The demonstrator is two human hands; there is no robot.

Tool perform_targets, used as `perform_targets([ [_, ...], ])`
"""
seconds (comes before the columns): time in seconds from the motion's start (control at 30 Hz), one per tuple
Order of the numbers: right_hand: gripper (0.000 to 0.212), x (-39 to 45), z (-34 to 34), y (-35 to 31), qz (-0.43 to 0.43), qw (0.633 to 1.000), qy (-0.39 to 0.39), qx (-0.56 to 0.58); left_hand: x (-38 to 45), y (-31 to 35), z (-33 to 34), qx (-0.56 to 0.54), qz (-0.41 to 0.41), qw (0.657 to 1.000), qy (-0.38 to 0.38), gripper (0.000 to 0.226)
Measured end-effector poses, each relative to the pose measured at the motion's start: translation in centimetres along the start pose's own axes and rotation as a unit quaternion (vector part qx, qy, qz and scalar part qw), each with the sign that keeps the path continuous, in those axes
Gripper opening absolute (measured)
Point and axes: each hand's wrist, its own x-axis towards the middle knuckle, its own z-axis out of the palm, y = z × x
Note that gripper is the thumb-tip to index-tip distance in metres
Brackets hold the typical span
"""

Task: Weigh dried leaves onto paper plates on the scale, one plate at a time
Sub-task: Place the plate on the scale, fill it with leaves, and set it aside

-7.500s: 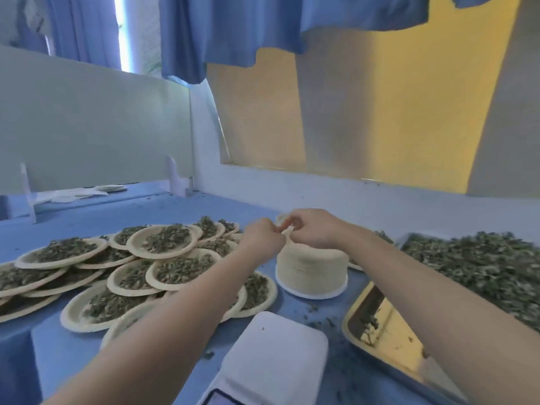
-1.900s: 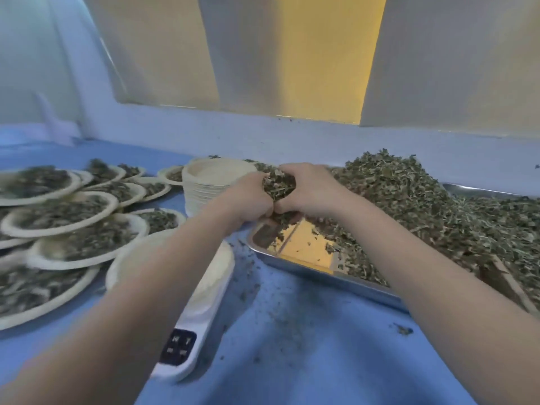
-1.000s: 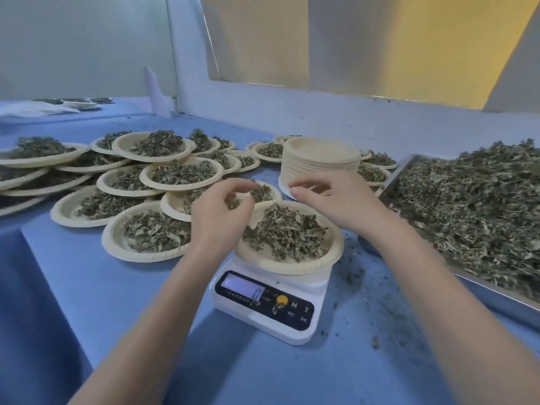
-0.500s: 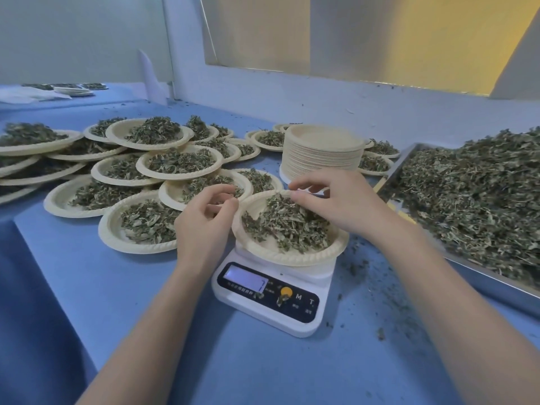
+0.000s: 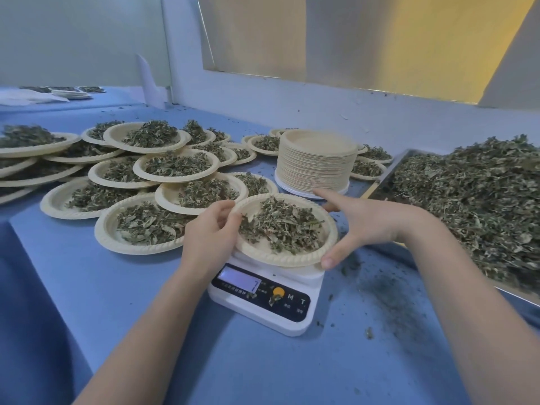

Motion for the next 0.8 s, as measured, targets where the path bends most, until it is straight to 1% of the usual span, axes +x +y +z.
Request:
perform_targets([
  [0.07, 0.136, 0.1, 0.1, -0.1, -0.015, 0.999, 0.025, 0.014, 0.0, 0.2, 0.0, -0.004, 0.001, 1.000, 0.008, 0.034],
  [0.13, 0.136, 0.2, 0.0, -0.2, -0.029, 0.997, 0.056, 0.044, 0.1, 0.6, -0.1, -0.004, 0.013, 0.999, 0.035, 0.035],
  [0.2, 0.137, 0.3, -0.1, -0.5, -0.049, 0.988, 0.084, 0.116, 0.2, 0.9, -0.7, -0.004, 0.018, 0.997, 0.068, 0.034],
  [0.27, 0.132, 0.6, 0.0, -1.2, -0.069, 0.973, 0.113, 0.191, 0.3, 1.1, -2.0, -0.020, 0.011, 0.995, 0.099, 0.027],
  [0.3, 0.125, 1.0, -0.1, -1.8, -0.076, 0.966, 0.126, 0.212, 0.4, 1.3, -2.8, -0.027, 0.007, 0.993, 0.112, 0.020],
  [0.37, 0.108, 1.9, -0.4, -3.4, -0.086, 0.957, 0.148, 0.236, 1.0, 1.8, -4.7, -0.035, -0.002, 0.990, 0.135, 0.014],
  [0.47, 0.086, 4.2, -1.5, -6.8, -0.104, 0.950, 0.188, 0.227, 2.4, 2.5, -8.0, -0.052, -0.028, 0.984, 0.170, 0.037],
  [0.53, 0.072, 6.2, -2.3, -9.5, -0.123, 0.948, 0.205, 0.212, 3.6, 2.7, -10.6, -0.081, -0.032, 0.978, 0.189, 0.036],
  [0.6, 0.058, 8.4, -2.9, -12.6, -0.140, 0.946, 0.204, 0.209, 4.7, 2.9, -13.6, -0.083, -0.033, 0.974, 0.210, 0.028],
  [0.63, 0.056, 9.5, -3.1, -14.3, -0.143, 0.949, 0.200, 0.197, 5.4, 2.8, -15.1, -0.083, -0.034, 0.971, 0.221, 0.027],
  [0.67, 0.055, 10.7, -3.3, -16.1, -0.144, 0.951, 0.196, 0.188, 6.1, 2.6, -16.7, -0.083, -0.040, 0.969, 0.229, 0.032],
  [0.7, 0.054, 11.9, -3.3, -17.8, -0.142, 0.953, 0.192, 0.189, 6.8, 2.5, -18.2, -0.079, -0.050, 0.968, 0.234, 0.038],
  [0.73, 0.050, 13.3, -3.2, -19.6, -0.138, 0.951, 0.186, 0.206, 7.7, 2.1, -19.7, -0.073, -0.058, 0.966, 0.239, 0.038],
  [0.8, 0.037, 16.2, -3.0, -23.1, -0.140, 0.943, 0.160, 0.257, 9.5, 1.3, -22.8, -0.042, -0.061, 0.966, 0.249, 0.010],
])
